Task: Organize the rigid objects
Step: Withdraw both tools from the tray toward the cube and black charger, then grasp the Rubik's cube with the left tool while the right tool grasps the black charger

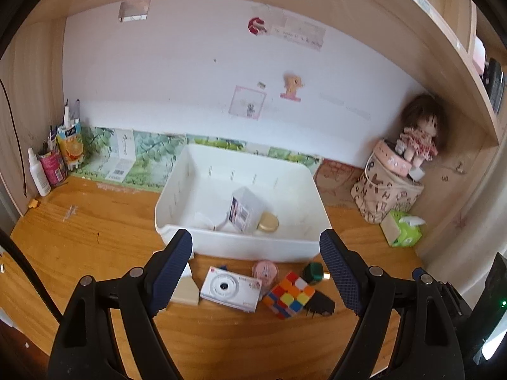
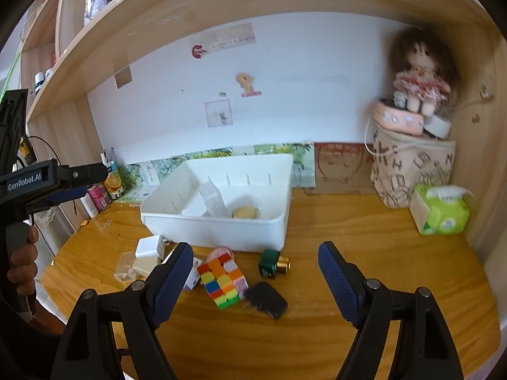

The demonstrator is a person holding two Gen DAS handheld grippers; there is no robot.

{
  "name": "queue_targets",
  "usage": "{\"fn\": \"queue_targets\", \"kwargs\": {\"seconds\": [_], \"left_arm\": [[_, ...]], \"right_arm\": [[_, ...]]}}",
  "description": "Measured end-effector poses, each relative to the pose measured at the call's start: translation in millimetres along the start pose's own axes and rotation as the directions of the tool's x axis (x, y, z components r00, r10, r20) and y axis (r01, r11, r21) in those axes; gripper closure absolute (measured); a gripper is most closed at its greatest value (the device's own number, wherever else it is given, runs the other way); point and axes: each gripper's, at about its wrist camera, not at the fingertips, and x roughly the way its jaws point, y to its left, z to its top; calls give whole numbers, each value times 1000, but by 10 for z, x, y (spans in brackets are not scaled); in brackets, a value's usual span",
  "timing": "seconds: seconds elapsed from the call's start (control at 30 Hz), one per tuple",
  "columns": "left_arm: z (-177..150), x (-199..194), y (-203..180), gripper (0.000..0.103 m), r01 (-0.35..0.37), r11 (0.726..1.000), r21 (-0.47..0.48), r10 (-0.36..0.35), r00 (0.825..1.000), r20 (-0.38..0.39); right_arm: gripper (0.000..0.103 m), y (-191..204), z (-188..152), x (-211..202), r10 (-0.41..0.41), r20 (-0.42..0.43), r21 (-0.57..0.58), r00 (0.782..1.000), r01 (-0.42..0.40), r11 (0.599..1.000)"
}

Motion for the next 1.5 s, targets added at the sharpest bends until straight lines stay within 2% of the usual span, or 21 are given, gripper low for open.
{"fn": "queue_targets", "kwargs": {"seconds": [0.3,0.5,0.9,1.07,1.3,1.5], "left_arm": [[-180,79,-96,18,-3,999,33,5,997,-75],[-286,214,-133,18,-10,999,47,17,991,-134],[-438,579,-254,18,8,996,83,15,961,-276],[-444,797,-331,18,22,994,111,18,938,-346],[-480,1114,-465,18,60,985,162,21,890,-455],[-524,1356,-513,18,98,983,157,2,844,-537]], "right_arm": [[21,-101,-197,33,16,-102,104,995,-6,995],[21,-107,-296,94,31,-167,118,985,-11,993],[21,-106,-411,518,71,-316,131,946,-30,991],[21,-70,-434,735,60,-382,92,922,-27,995],[21,23,-498,1049,38,-467,16,883,-35,999],[21,50,-524,1260,15,-494,-52,869,-46,998]]}}
